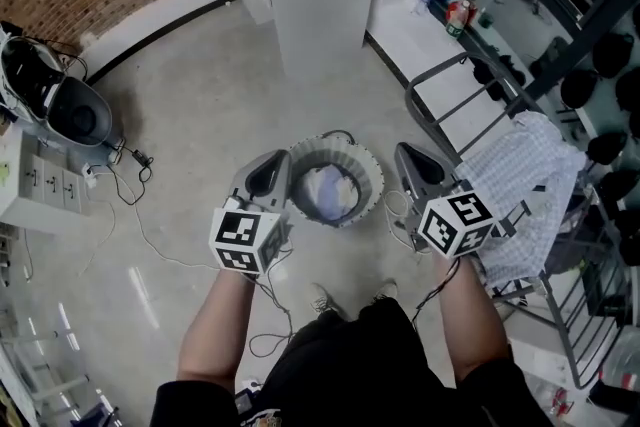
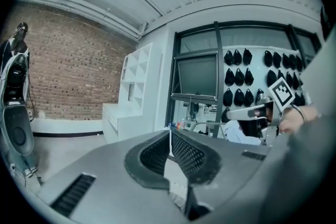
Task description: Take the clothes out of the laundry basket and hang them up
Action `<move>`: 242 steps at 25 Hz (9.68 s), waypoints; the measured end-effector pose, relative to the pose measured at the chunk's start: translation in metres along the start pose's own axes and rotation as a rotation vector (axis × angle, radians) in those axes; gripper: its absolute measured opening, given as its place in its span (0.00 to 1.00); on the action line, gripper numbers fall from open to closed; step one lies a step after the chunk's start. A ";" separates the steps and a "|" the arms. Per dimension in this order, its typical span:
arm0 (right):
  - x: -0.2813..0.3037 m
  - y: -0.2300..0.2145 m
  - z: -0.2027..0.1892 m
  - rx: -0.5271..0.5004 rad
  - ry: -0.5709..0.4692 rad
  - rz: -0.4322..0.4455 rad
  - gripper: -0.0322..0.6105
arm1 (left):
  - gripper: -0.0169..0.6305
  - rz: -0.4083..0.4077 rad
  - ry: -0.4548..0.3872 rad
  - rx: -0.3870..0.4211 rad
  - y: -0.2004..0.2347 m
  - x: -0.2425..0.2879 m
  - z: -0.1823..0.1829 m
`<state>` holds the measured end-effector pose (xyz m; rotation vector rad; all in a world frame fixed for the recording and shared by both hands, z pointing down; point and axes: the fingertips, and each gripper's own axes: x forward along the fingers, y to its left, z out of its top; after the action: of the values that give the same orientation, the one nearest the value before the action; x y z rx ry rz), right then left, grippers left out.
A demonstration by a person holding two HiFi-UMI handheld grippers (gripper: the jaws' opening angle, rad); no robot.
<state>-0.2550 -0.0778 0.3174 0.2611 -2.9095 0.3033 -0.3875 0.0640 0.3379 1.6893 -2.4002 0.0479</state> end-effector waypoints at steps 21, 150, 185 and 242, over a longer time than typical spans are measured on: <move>0.096 -0.046 -0.041 0.059 0.102 0.242 0.06 | 0.05 0.189 0.098 -0.062 0.009 0.064 -0.046; 0.332 -0.120 -0.653 0.099 0.655 0.199 0.10 | 0.23 0.024 0.279 -0.186 0.101 0.150 -0.449; 0.160 -0.027 -0.128 -0.188 0.116 0.624 0.10 | 0.40 -0.133 0.353 0.095 0.028 0.181 -0.224; 0.010 -0.030 -0.026 0.084 -0.067 0.109 0.42 | 0.04 -0.241 -0.114 0.169 -0.086 0.120 0.089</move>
<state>-0.2535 -0.1028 0.3496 0.1276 -2.9871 0.4433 -0.3594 -0.0898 0.2650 2.0995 -2.3082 0.1238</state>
